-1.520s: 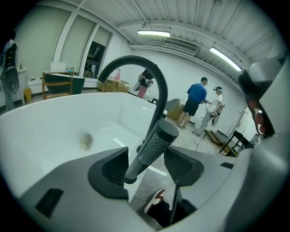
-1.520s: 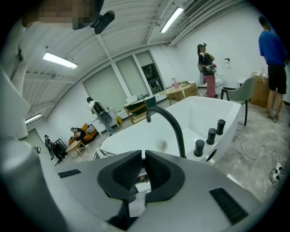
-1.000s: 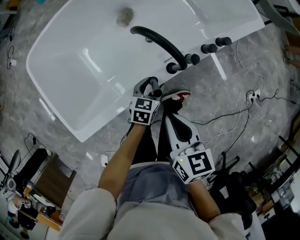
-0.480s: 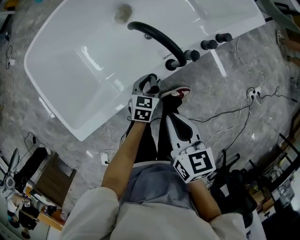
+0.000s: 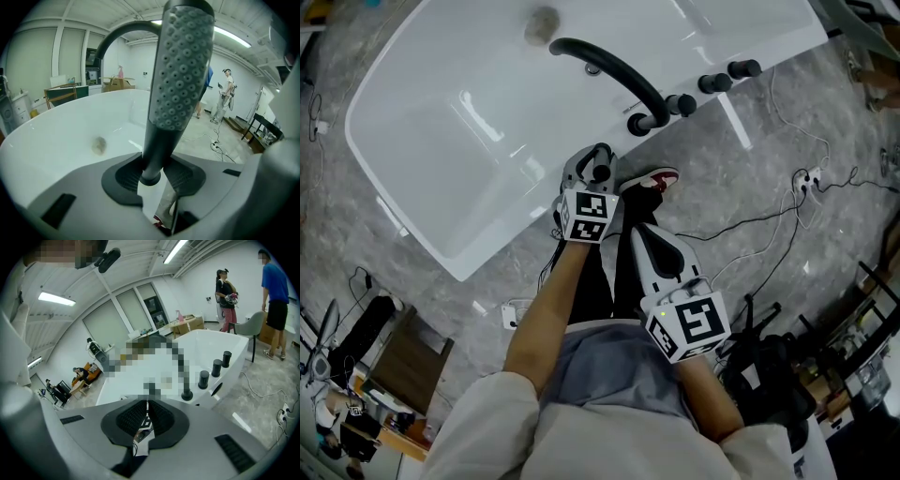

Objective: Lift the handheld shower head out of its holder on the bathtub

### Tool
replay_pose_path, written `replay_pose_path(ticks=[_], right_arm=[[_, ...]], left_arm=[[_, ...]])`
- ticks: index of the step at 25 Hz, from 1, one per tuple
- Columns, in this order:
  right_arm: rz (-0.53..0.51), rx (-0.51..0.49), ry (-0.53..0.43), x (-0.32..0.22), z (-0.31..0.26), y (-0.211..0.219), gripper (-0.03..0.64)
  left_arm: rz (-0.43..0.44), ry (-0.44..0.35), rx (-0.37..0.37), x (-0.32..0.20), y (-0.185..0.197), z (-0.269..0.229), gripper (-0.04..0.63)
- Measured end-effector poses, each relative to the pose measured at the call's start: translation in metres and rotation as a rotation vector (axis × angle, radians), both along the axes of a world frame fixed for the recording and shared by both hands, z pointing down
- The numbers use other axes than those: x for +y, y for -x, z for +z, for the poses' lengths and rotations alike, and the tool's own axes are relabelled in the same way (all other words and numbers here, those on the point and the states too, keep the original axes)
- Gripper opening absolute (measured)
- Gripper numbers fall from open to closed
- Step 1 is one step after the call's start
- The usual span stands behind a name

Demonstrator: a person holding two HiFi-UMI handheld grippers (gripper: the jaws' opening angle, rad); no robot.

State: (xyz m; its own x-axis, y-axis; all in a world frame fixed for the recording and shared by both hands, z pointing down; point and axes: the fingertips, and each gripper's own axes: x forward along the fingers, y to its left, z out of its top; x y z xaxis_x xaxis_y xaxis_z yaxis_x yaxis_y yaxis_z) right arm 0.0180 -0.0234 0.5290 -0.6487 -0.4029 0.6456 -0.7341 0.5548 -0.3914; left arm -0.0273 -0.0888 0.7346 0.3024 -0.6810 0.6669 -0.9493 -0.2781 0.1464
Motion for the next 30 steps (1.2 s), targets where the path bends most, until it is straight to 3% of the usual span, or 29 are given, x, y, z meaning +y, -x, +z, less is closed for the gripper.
replay_pose_path(ticks=[12, 21, 30], right_arm=[[-0.005, -0.018, -0.023, 0.001, -0.007, 0.003, 0.02], [-0.014, 0.035, -0.059, 0.004, -0.011, -0.001, 0.02], [0.006, 0.054, -0.083, 0.003, -0.015, -0.004, 0.02]], left_arm=[[-0.006, -0.006, -0.02, 0.005, 0.002, -0.019, 0.138], [-0.014, -0.025, -0.013, 0.007, 0.009, -0.047, 0.138], [0.055, -0.052, -0.006, 0.006, 0.006, -0.076, 0.138]])
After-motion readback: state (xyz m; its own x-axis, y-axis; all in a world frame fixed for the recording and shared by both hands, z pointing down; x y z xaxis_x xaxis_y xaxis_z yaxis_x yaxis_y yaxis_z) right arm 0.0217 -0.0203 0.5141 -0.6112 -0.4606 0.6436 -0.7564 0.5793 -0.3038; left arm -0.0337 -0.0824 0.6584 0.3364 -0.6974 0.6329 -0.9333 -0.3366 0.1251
